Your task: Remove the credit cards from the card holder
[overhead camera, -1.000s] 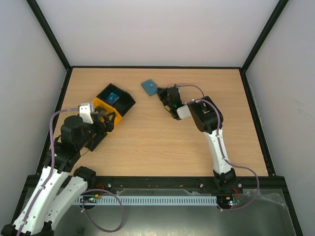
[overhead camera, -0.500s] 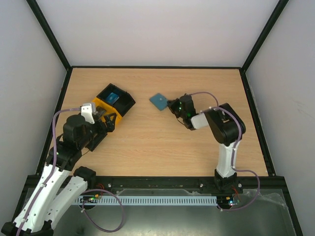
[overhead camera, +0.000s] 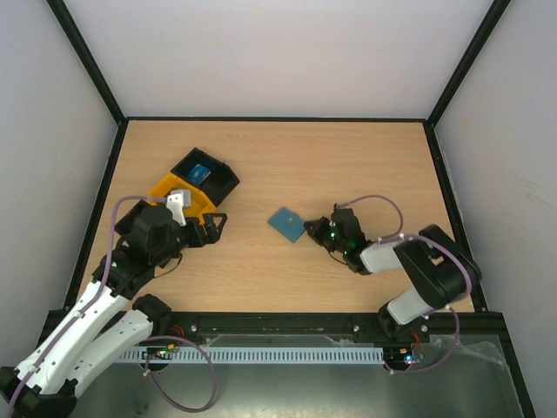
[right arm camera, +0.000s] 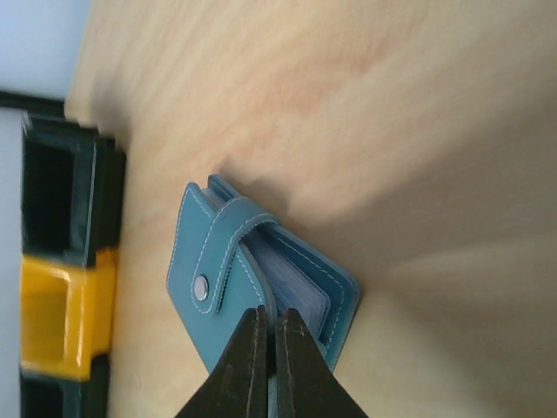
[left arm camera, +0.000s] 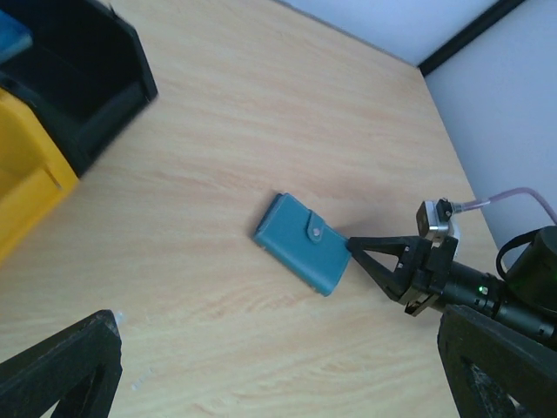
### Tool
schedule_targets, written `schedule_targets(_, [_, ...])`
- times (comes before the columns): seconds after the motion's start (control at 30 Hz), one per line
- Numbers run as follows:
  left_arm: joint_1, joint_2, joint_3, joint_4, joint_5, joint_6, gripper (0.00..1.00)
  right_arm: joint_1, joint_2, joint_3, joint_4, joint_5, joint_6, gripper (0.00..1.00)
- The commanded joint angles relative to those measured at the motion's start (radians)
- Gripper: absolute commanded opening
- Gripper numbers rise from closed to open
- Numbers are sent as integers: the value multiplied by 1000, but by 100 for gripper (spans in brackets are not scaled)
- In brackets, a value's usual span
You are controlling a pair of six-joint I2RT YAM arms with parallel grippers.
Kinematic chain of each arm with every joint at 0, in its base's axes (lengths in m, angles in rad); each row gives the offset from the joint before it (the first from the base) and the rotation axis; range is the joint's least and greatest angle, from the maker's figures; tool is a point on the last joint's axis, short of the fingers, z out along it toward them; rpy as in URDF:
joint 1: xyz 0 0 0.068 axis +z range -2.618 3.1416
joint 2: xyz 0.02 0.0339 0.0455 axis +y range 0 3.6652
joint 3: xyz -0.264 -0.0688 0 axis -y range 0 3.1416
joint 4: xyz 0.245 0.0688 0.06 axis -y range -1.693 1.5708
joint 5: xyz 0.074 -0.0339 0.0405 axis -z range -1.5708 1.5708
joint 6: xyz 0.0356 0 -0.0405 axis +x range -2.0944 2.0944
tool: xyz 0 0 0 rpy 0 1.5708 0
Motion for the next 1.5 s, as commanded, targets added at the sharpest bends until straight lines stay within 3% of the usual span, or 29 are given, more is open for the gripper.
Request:
schedule_targets(0.0, [-69,10,-61,17,11,-120,100,120,-141,-76,-171,53,-61,2])
schedule_targets(0.23, [-175,24,-150,111,7,-211,99,257,-350,-216,-268,128,25,3])
schedule_targets(0.4, [-238,53,-174,154,6,-272,99,289,-490,-266,-363,143,36,7])
schedule_targets(0.63, [-391,77,-268,274,-92,-375,93,307,-684,-279,-523,118,24,17])
schedule_targets(0.83, [-486,184,-271,355,-141,-415,93,312,-752,-207,-654,163,-56,22])
schedule_targets(1.07, [-550,332,-258,454,-177,-435,91,312,-642,-93,-632,247,-229,34])
schedule_targets(1.33, [-547,405,-249,448,-214,-424,89,312,-342,3,-513,153,-323,34])
schedule_targets(1.47, [-545,408,-258,458,-215,-425,88,314,-270,-11,-461,71,-312,29])
